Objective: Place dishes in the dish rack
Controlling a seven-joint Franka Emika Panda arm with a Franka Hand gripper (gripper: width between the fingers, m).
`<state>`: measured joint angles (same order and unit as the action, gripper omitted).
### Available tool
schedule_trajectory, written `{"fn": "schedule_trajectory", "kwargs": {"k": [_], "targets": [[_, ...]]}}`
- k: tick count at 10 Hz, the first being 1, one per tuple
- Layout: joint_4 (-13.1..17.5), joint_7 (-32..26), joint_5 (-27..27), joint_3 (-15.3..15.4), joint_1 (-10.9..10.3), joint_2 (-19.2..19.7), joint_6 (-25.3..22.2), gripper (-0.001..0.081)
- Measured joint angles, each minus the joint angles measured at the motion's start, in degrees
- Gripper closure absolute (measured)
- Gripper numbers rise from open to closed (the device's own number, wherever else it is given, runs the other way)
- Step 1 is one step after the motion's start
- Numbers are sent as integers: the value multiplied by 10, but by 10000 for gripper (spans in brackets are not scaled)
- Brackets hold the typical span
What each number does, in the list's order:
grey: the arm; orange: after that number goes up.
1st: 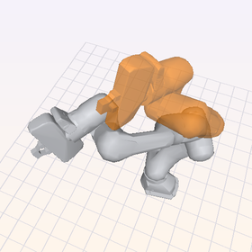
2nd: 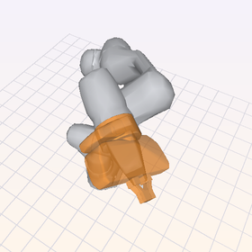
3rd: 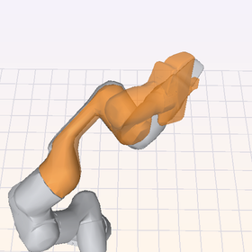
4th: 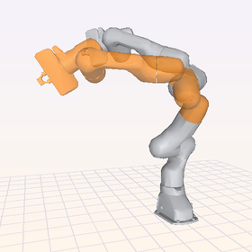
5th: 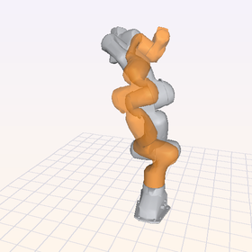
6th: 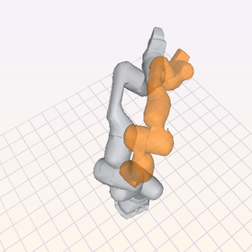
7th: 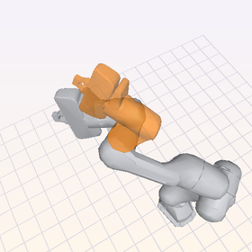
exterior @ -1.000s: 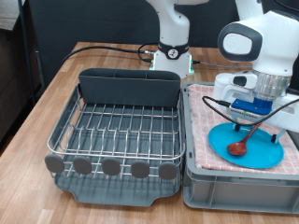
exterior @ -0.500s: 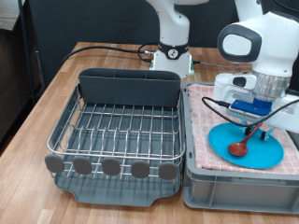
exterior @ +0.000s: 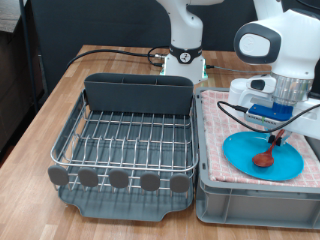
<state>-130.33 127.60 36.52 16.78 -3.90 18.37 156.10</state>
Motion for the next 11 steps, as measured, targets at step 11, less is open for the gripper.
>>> {"fn": "schedule_trajectory", "kwargs": {"k": [11], "targets": [[-100,-96,-229,17,16,-220,-114,720]]}}
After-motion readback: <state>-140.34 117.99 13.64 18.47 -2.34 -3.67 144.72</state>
